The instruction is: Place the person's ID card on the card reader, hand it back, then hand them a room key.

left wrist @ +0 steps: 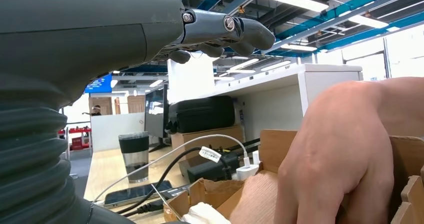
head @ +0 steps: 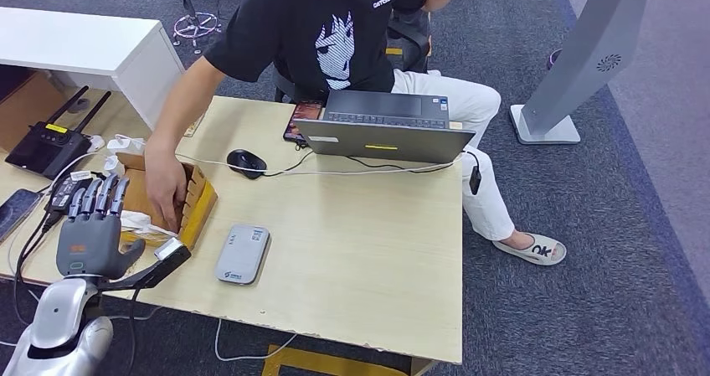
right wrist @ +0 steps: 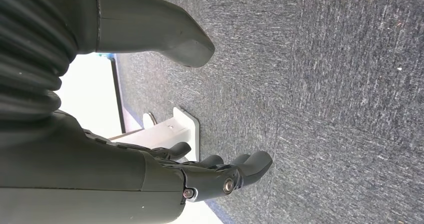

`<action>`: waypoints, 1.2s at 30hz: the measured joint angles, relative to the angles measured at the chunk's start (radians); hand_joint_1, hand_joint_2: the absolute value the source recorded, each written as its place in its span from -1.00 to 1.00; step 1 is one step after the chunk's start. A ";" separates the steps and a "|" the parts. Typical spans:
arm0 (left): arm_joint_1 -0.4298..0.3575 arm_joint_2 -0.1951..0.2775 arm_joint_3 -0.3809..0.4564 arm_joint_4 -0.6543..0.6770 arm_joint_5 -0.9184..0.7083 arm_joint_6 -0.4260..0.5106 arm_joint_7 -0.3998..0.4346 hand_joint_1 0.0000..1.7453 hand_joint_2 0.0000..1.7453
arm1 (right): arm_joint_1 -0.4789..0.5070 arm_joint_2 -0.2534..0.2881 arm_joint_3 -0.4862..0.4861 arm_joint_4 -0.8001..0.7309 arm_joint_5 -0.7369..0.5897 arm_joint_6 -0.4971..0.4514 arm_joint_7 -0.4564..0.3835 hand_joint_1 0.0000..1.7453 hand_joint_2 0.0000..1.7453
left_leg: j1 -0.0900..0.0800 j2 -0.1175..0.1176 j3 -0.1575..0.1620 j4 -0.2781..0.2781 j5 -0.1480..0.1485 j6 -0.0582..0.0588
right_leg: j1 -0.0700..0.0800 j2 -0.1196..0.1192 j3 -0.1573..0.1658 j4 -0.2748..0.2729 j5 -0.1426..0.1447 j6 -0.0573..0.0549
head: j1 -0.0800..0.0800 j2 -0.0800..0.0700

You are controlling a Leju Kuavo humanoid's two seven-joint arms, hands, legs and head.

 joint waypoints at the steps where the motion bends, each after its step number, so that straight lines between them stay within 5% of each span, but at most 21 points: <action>1: 0.000 0.002 0.000 0.000 0.000 -0.003 0.000 -1.00 1.00 | 0.000 0.000 0.000 0.000 -0.001 0.000 0.000 -1.00 1.00 | 0.000 0.000 0.000 0.000 0.000 0.000 | 0.000 0.000 0.000 0.000 0.000 0.000 | 0.000 0.000; 19: 0.005 0.028 0.000 0.009 0.008 -0.089 0.014 -1.00 1.00 | 0.000 0.000 0.000 0.000 -0.008 0.004 0.000 -1.00 1.00 | 0.000 0.000 0.000 0.000 0.000 0.000 | 0.000 0.000 0.000 0.000 0.000 0.000 | 0.000 0.000; 26: 0.004 0.042 0.000 0.061 0.011 -0.212 0.037 -1.00 1.00 | 0.000 0.002 0.000 0.000 -0.007 0.023 0.007 -1.00 1.00 | 0.000 0.000 0.000 0.000 0.000 0.000 | 0.000 0.000 0.000 0.000 0.000 0.000 | 0.000 0.000; 36: -0.038 0.036 0.000 0.260 -0.032 -0.075 0.024 -1.00 1.00 | -0.001 0.002 0.001 0.000 0.016 0.027 0.007 -1.00 1.00 | 0.000 0.000 0.000 0.000 0.000 0.000 | 0.000 0.000 0.000 0.000 0.000 0.000 | 0.000 0.000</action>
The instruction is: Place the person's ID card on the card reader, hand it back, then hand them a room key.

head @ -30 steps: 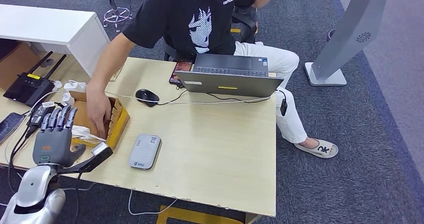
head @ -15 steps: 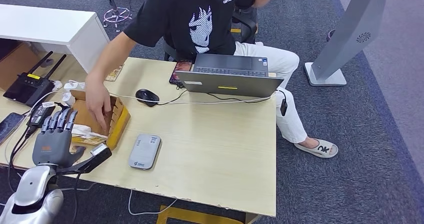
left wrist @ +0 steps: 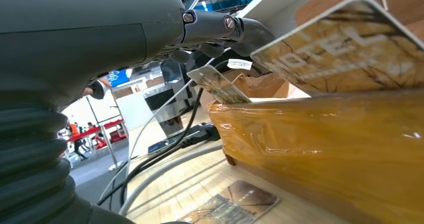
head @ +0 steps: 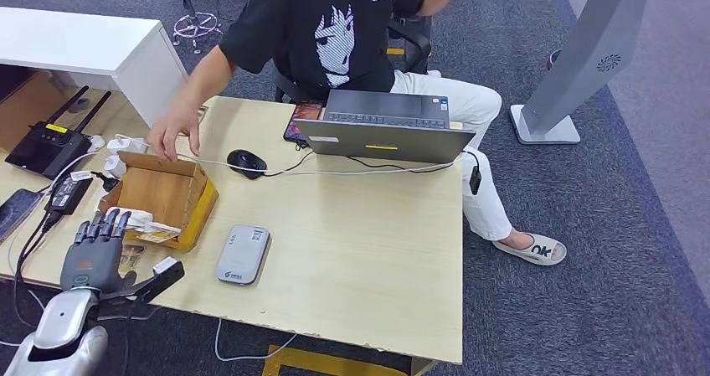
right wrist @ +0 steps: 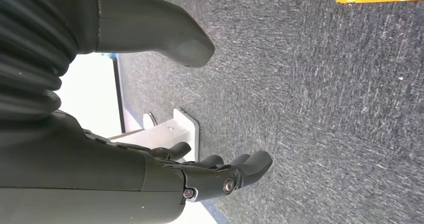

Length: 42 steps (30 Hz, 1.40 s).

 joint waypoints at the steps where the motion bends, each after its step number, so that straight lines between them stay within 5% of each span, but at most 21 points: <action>1: -0.006 -0.002 0.000 0.016 0.000 0.013 -0.007 -1.00 1.00 | 0.000 0.000 0.000 0.000 0.003 0.000 0.000 -1.00 1.00 | 0.000 0.000 0.000 0.000 0.000 0.000 | 0.000 0.000 0.000 0.000 0.000 0.000 | 0.000 0.000; 18: -0.059 -0.040 0.000 0.146 -0.010 0.118 -0.046 -1.00 1.00 | -0.001 0.000 0.000 0.000 0.027 -0.006 0.002 -1.00 1.00 | 0.000 0.000 0.001 0.000 0.000 0.000 | 0.000 0.000 0.000 0.000 0.000 0.000 | 0.000 0.000; 42: -0.048 -0.033 0.000 -0.012 0.071 0.130 -0.099 -1.00 1.00 | -0.001 0.000 0.000 0.000 0.033 -0.014 0.000 -1.00 1.00 | 0.000 0.000 0.001 0.000 0.000 0.000 | 0.000 0.000 0.001 0.000 0.000 0.000 | 0.000 0.000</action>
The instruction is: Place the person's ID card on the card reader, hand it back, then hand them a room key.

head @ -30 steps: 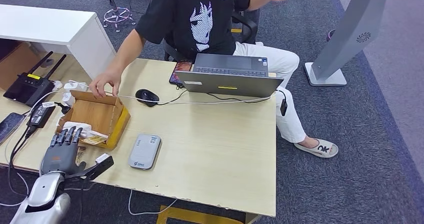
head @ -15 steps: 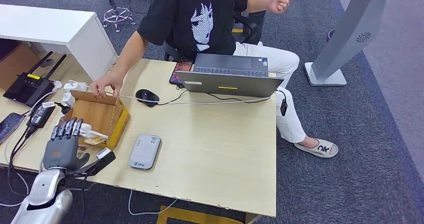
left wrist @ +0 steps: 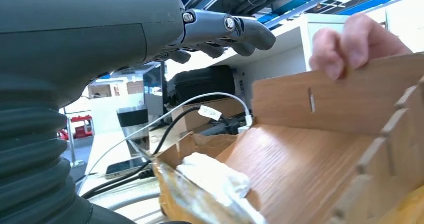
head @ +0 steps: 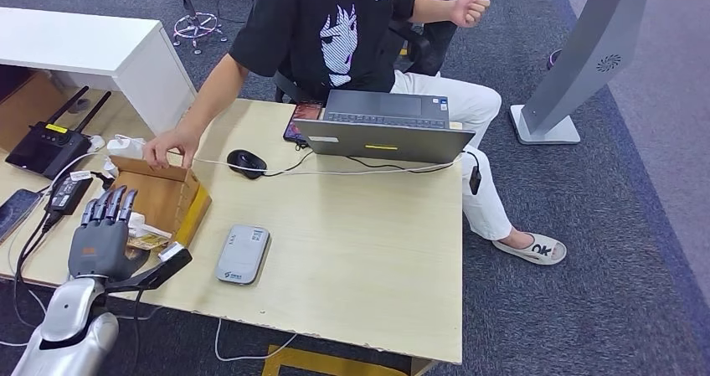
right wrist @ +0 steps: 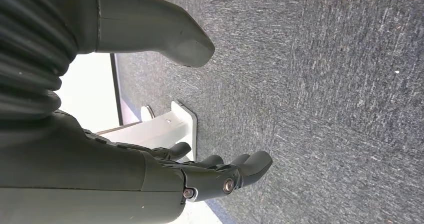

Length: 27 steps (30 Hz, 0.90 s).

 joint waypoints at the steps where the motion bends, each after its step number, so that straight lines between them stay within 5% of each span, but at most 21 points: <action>1: 0.000 0.001 0.000 -0.005 0.004 -0.011 -0.001 -1.00 1.00 | 0.000 0.000 0.000 0.000 0.000 0.000 0.000 -1.00 1.00 | 0.000 0.000 0.000 0.000 0.000 0.000 | 0.000 0.000 0.000 0.000 0.000 0.000 | 0.000 0.000; 6: -0.011 0.008 0.000 -0.014 0.020 -0.079 -0.001 -0.99 1.00 | -0.001 0.000 0.000 0.000 0.006 0.001 0.000 -1.00 1.00 | 0.000 0.000 0.000 0.000 0.000 0.000 | 0.000 0.000 0.000 0.000 0.000 0.000 | 0.000 0.000; 10: -0.024 0.014 0.000 -0.006 0.041 -0.144 -0.003 0.93 1.00 | -0.001 0.000 0.000 0.000 0.010 0.002 0.000 -1.00 1.00 | 0.000 0.000 0.000 0.000 0.000 0.000 | 0.000 0.000 0.000 0.000 0.000 0.000 | 0.000 0.000; 27: -0.040 0.049 -0.022 0.041 0.089 -0.272 -0.002 1.00 1.00 | -0.003 0.000 0.000 0.000 0.012 0.004 0.000 -1.00 1.00 | -0.001 0.000 0.001 0.000 0.000 0.000 | 0.000 0.000 0.001 0.000 0.000 0.000 | 0.000 0.000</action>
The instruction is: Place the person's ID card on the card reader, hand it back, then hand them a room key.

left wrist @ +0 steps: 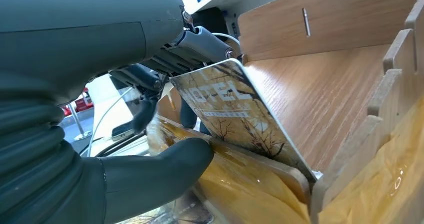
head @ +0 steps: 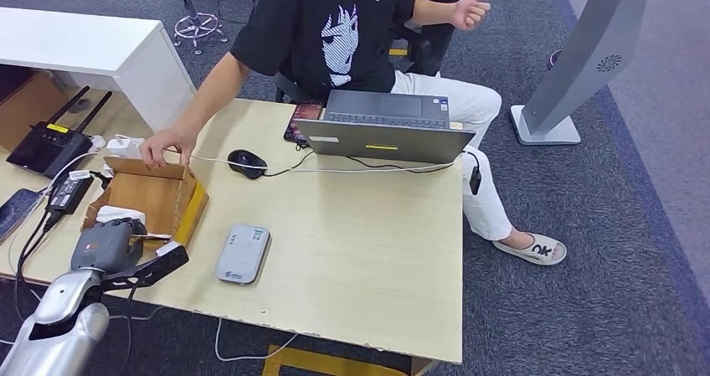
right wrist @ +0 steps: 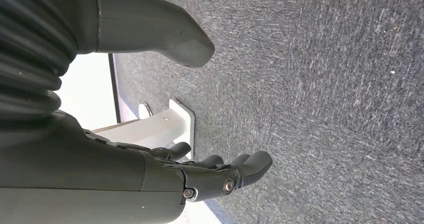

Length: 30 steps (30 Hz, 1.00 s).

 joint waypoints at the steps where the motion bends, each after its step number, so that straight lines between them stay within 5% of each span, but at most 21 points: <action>1: -0.001 0.001 -0.003 0.002 0.002 -0.001 -0.002 1.00 1.00 | 0.000 0.000 0.000 0.000 0.000 0.000 0.000 -1.00 1.00 | 0.000 0.000 0.000 0.000 0.000 0.000 | 0.000 0.000 0.000 0.000 0.000 0.000 | 0.000 0.000; 9: -0.008 0.002 -0.028 0.005 -0.004 0.020 -0.002 0.70 1.00 | 0.000 0.000 0.000 0.000 -0.005 -0.002 -0.002 -1.00 1.00 | 0.000 0.000 0.002 0.000 0.000 0.000 | 0.000 0.000 0.002 0.000 0.000 0.000 | 0.000 0.000; 21: -0.011 0.001 -0.048 0.005 -0.021 0.037 0.004 0.62 1.00 | 0.000 0.000 0.000 0.000 -0.012 -0.002 -0.002 -1.00 1.00 | 0.000 0.000 0.003 0.000 0.000 0.000 | 0.000 0.000 0.002 0.000 0.000 0.000 | 0.000 0.000; 27: -0.011 -0.005 -0.054 0.005 -0.039 0.062 0.016 -0.12 1.00 | 0.000 0.000 0.000 0.000 -0.015 -0.002 -0.002 -1.00 1.00 | 0.000 0.000 0.003 0.000 0.000 0.000 | 0.000 0.000 0.002 0.000 0.000 0.000 | 0.000 0.000; 30: -0.011 -0.010 -0.056 0.005 -0.042 0.067 0.020 -0.79 1.00 | 0.000 0.000 0.000 0.000 -0.015 -0.002 -0.002 -1.00 1.00 | 0.000 0.000 0.002 0.000 0.000 0.000 | 0.000 0.000 0.002 0.000 0.000 0.000 | 0.000 0.000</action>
